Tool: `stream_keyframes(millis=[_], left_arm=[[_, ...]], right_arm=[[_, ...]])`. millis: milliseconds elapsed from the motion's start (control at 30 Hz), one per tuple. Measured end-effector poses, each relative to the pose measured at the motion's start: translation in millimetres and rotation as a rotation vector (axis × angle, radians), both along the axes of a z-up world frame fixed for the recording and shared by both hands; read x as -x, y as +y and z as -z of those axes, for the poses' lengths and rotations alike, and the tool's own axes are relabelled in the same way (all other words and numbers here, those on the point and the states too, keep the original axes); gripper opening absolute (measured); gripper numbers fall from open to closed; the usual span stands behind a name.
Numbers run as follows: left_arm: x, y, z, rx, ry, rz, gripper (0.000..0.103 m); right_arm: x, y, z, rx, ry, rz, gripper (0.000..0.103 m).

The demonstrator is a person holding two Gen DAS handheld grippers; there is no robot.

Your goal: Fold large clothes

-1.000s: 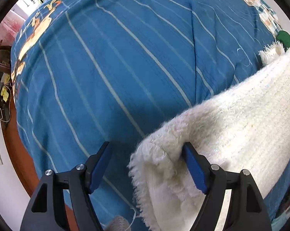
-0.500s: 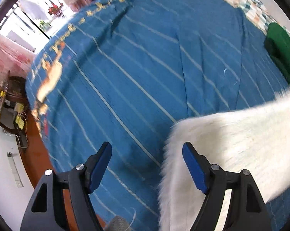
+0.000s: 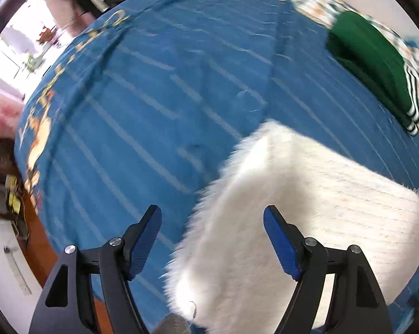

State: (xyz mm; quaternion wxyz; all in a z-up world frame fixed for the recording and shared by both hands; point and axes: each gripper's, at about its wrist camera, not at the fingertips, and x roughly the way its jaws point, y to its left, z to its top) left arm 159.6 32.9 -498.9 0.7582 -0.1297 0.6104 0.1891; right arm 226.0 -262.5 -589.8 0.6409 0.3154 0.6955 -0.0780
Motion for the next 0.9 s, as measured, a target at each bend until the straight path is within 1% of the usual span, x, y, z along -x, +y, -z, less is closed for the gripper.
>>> stream_keyframes(millis=[33,100,167,200,233,300,333,367,400,433,467,533,600,633,667,700,733,767,800,833,867,900], left_arm=[[-7.5,-6.3,3.6,-0.001,-0.001,0.021,0.076],[-17.7,-12.9,9.1,-0.004,0.003,0.038,0.076],[-24.9,-15.0,11.9,-0.001,0.004,0.041,0.076],[-26.5,-14.0,11.1,0.002,0.004,0.034,0.076],[-25.6,-12.3,9.2,0.006,0.0,0.028,0.076],[-17.8,-7.1,3.2,0.004,-0.007,0.004,0.076],[-8.0,-3.6,-1.4,0.005,-0.006,-0.011,0.076],[0.9,1.0,-3.5,0.009,0.002,-0.03,0.076],[13.8,7.2,-5.8,0.015,0.015,-0.053,0.075],[24.3,11.8,-7.4,0.024,0.025,-0.071,0.075],[39.5,17.2,-9.5,0.037,0.034,-0.098,0.074],[62.4,22.0,-9.8,0.067,0.05,-0.135,0.074],[80.3,18.1,-3.1,0.16,0.049,-0.138,0.073],[83.7,13.8,2.3,0.199,0.053,-0.129,0.073],[85.1,7.7,9.8,0.239,0.059,-0.117,0.073],[84.1,-1.7,21.1,0.285,0.064,-0.096,0.073],[81.6,-8.4,30.5,0.302,0.071,-0.079,0.073],[77.3,-15.7,42.4,0.311,0.087,-0.06,0.07],[72.0,-22.6,53.3,0.302,0.102,-0.044,0.067],[68.7,-27.3,57.5,0.283,0.092,-0.031,0.029],[64.7,-32.3,58.6,0.247,0.088,-0.016,0.006],[62.1,-34.4,57.5,0.236,0.09,-0.01,0.004]], right_arm=[[-12.2,4.7,-8.1,-0.023,-0.053,-0.026,0.018],[-41.9,20.3,-9.3,-0.111,-0.12,-0.1,0.018],[-75.0,50.0,-4.3,-0.18,-0.137,-0.196,0.018],[-92.5,69.7,6.8,-0.204,-0.144,-0.242,0.018],[-106.4,79.0,14.0,-0.181,-0.15,-0.259,0.018],[-141.1,98.6,36.8,-0.077,-0.167,-0.263,0.018],[-156.8,105.8,53.1,-0.027,-0.145,-0.283,0.018],[-168.6,108.9,74.5,0.0,-0.09,-0.297,0.018],[-170.1,106.3,86.9,-0.007,-0.067,-0.264,0.018],[-170.9,103.6,87.3,-0.013,-0.065,-0.232,0.018],[-168.5,100.1,84.6,-0.02,-0.06,-0.22,0.018],[-160.9,92.0,71.9,-0.045,-0.084,-0.208,0.018],[-149.1,82.6,54.1,-0.082,-0.115,-0.185,0.03],[-133.4,74.5,48.1,-0.097,-0.115,-0.18,0.043],[-128.2,67.6,43.5,-0.094,-0.109,-0.175,0.048],[-120.0,64.9,39.2,-0.092,-0.106,-0.172,0.048],[-108.3,62.7,37.8,-0.094,-0.098,-0.177,0.048],[-94.3,58.1,37.0,-0.098,-0.084,-0.178,0.048],[-80.5,54.3,34.0,-0.102,-0.069,-0.172,0.048],[-91.0,71.3,37.8,-0.102,-0.051,-0.159,0.048],[-94.6,81.4,37.8,-0.106,-0.038,-0.146,0.048],[-84.4,76.7,38.9,-0.113,-0.028,-0.133,0.048]])
